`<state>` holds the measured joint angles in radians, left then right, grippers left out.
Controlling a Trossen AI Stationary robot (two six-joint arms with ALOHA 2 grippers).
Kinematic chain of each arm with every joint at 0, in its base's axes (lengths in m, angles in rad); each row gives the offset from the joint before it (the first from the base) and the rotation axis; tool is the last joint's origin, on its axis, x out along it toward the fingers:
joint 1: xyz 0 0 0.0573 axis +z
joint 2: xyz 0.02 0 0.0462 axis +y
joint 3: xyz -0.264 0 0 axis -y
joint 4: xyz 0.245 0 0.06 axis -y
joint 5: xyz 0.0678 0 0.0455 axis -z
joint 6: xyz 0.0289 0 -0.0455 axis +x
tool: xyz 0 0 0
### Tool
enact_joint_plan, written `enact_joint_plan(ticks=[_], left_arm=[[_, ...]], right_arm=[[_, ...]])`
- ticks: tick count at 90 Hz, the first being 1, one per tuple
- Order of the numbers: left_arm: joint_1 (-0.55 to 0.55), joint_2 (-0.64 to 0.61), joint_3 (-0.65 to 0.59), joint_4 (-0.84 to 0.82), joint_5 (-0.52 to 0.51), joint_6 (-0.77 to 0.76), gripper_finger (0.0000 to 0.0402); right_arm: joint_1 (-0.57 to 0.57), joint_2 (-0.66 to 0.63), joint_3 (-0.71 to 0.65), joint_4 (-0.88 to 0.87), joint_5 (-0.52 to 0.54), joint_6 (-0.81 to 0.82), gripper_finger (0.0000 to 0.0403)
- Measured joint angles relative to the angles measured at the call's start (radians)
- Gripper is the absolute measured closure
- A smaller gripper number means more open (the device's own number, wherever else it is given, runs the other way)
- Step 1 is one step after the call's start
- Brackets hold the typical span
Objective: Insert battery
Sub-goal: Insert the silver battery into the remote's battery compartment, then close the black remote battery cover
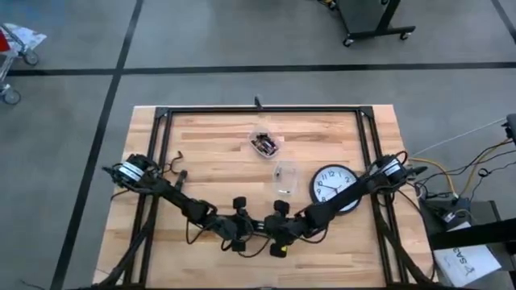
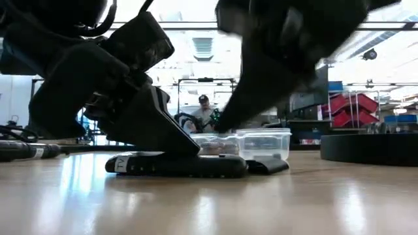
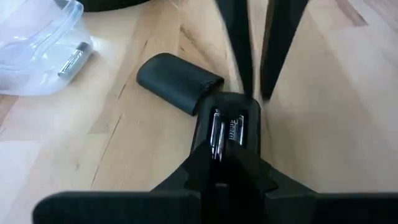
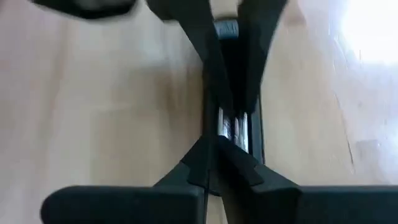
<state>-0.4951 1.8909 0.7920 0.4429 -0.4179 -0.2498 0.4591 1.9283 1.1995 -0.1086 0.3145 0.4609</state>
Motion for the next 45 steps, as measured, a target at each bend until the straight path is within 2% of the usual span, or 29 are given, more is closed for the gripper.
enact_joint_plan(ticks=[11, 24, 36, 45], left_arm=[[0.003, -0.068, -0.008, -0.046, 0.051, 0.051, 0.0371], [0.009, -0.186, -0.020, -0.110, 0.030, 0.128, 0.0371], [0.020, -0.310, -0.099, -0.121, -0.012, 0.173, 0.0364], [0.043, -0.422, -0.181, -0.087, -0.012, 0.170, 0.0348]], right_arm=[[-0.017, -0.065, 0.003, -0.041, 0.009, -0.026, 0.0395], [-0.054, -0.107, 0.003, -0.095, 0.011, -0.102, 0.0395], [-0.098, -0.108, 0.004, -0.111, 0.007, -0.205, 0.0395], [-0.139, -0.108, 0.004, -0.094, -0.049, -0.273, 0.0394]])
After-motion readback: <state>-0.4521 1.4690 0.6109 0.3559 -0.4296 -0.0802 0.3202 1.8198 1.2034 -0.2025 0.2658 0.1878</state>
